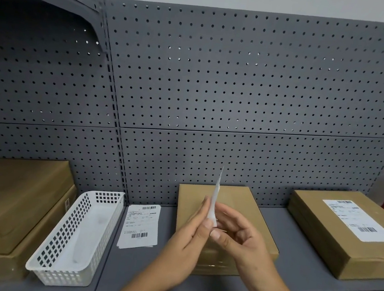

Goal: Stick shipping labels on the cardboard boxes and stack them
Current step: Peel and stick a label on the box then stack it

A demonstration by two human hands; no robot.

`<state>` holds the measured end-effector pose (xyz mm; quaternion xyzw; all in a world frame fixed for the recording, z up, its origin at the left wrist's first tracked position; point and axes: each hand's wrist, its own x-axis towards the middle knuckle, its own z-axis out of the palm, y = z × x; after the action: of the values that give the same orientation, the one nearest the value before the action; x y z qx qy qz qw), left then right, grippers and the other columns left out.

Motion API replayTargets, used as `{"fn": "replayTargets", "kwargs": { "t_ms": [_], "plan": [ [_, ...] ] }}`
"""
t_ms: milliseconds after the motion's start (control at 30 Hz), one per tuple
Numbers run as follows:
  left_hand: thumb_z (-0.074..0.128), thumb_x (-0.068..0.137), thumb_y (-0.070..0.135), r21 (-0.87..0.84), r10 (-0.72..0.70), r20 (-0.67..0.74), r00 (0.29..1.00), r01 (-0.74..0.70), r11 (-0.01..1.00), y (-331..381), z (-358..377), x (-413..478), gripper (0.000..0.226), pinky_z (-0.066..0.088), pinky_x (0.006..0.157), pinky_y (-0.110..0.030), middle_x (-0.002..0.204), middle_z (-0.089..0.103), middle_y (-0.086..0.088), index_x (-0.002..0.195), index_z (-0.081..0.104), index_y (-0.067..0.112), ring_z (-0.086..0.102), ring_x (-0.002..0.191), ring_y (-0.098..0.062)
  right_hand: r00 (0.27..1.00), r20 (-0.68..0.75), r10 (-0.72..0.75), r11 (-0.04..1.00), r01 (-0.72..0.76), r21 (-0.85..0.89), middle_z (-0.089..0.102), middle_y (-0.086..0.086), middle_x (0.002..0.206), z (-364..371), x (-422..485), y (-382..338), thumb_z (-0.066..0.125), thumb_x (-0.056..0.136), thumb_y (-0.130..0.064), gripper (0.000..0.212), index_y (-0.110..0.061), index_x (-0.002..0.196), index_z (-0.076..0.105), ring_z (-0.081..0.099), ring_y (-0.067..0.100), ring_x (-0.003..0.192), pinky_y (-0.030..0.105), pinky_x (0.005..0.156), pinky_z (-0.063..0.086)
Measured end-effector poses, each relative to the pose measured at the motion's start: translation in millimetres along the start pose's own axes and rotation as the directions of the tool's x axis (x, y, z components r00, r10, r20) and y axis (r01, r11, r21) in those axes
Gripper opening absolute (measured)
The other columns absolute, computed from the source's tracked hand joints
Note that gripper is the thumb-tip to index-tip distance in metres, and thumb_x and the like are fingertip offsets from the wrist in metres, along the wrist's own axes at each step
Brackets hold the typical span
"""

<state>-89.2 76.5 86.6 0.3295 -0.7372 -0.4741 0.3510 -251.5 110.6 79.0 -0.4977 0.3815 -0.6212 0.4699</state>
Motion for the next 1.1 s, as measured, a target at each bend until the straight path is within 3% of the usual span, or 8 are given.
{"fn": "replayTargets", "kwargs": {
  "t_ms": [67, 167, 267, 400, 500, 633, 833, 1100],
  "plan": [
    [0.035, 0.107, 0.046, -0.037, -0.015, -0.009, 1.0, 0.015, 0.999, 1, 1, 0, 0.052, 0.016, 0.126, -0.017, 0.165, 0.024, 0.03, 0.158, 0.026, 0.044, 0.017, 0.149, 0.017, 0.998, -0.05, -0.033, 0.999, 0.032, -0.028, 0.074, 0.009, 0.122, 2, -1, 0, 0.073, 0.083, -0.003, 0.05, -0.016, 0.131, 0.066, 0.068, 0.021, 0.108, 0.029, 0.091, 0.057],
    [0.035, 0.108, 0.047, -0.054, -0.029, -0.006, 1.0, 0.029, 0.998, 2, 2, 2, 0.051, 0.017, 0.117, -0.003, 0.163, 0.026, 0.033, 0.158, 0.027, 0.044, 0.018, 0.147, 0.02, 0.998, -0.033, -0.06, 0.998, 0.059, -0.033, 0.073, 0.023, 0.112, 5, -2, 1, 0.071, 0.087, -0.007, 0.046, -0.021, 0.131, 0.069, 0.07, 0.023, 0.1, 0.035, 0.095, 0.057],
    [0.034, 0.107, 0.047, -0.062, -0.024, -0.007, 1.0, 0.023, 0.998, 2, 5, 1, 0.054, 0.018, 0.12, -0.007, 0.163, 0.027, 0.032, 0.16, 0.026, 0.04, 0.019, 0.147, 0.019, 0.994, -0.055, -0.092, 0.994, 0.089, -0.056, 0.069, 0.019, 0.118, 6, 0, 3, 0.07, 0.088, -0.01, 0.04, -0.026, 0.125, 0.074, 0.068, 0.026, 0.103, 0.038, 0.099, 0.055],
    [0.032, 0.108, 0.046, -0.085, -0.024, -0.007, 1.0, 0.024, 0.996, -2, 7, 0, 0.054, 0.017, 0.129, -0.026, 0.162, 0.031, 0.03, 0.161, 0.027, 0.037, 0.022, 0.148, 0.015, 0.991, -0.062, -0.12, 0.989, 0.113, -0.098, 0.069, 0.005, 0.123, 5, -1, 5, 0.069, 0.088, -0.01, 0.035, -0.021, 0.121, 0.076, 0.068, 0.029, 0.111, 0.04, 0.1, 0.055],
    [0.03, 0.111, 0.041, -0.091, -0.009, -0.002, 1.0, 0.009, 0.996, -1, 8, -2, 0.05, 0.02, 0.129, -0.031, 0.162, 0.039, 0.021, 0.16, 0.033, 0.03, 0.027, 0.151, 0.007, 0.99, -0.078, -0.121, 0.989, 0.113, -0.098, 0.067, 0.007, 0.121, 3, -1, 6, 0.071, 0.086, -0.009, 0.035, -0.02, 0.118, 0.078, 0.067, 0.025, 0.1, 0.036, 0.095, 0.057],
    [0.029, 0.113, 0.033, -0.096, 0.02, -0.01, 1.0, -0.021, 0.995, 5, 10, -5, 0.044, 0.03, 0.122, -0.022, 0.149, 0.055, 0.021, 0.152, 0.047, 0.027, 0.04, 0.145, 0.005, 0.986, -0.097, -0.132, 0.987, 0.123, -0.1, 0.064, 0.016, 0.12, 1, -1, 6, 0.072, 0.084, -0.008, 0.034, -0.015, 0.116, 0.078, 0.066, 0.023, 0.098, 0.035, 0.094, 0.057],
    [0.029, 0.114, 0.026, -0.1, 0.022, -0.026, 0.999, -0.025, 0.995, 8, 10, -6, 0.04, 0.035, 0.108, -0.007, 0.137, 0.063, 0.026, 0.144, 0.055, 0.026, 0.052, 0.134, 0.008, 0.987, -0.093, -0.129, 0.984, 0.115, -0.137, 0.067, 0.004, 0.118, 1, -3, 5, 0.07, 0.086, -0.014, 0.03, -0.016, 0.114, 0.079, 0.066, 0.02, 0.114, 0.034, 0.095, 0.057],
    [0.03, 0.112, 0.03, -0.126, 0.011, -0.01, 1.0, -0.012, 0.992, 10, 13, -8, 0.039, 0.037, 0.112, -0.013, 0.136, 0.065, 0.022, 0.137, 0.06, 0.026, 0.052, 0.135, 0.006, 0.983, -0.131, -0.13, 0.986, 0.115, -0.119, 0.068, 0.0, 0.111, -1, -1, 10, 0.072, 0.083, -0.013, 0.027, -0.017, 0.108, 0.082, 0.066, 0.012, 0.104, 0.028, 0.089, 0.053]
  ]
}}
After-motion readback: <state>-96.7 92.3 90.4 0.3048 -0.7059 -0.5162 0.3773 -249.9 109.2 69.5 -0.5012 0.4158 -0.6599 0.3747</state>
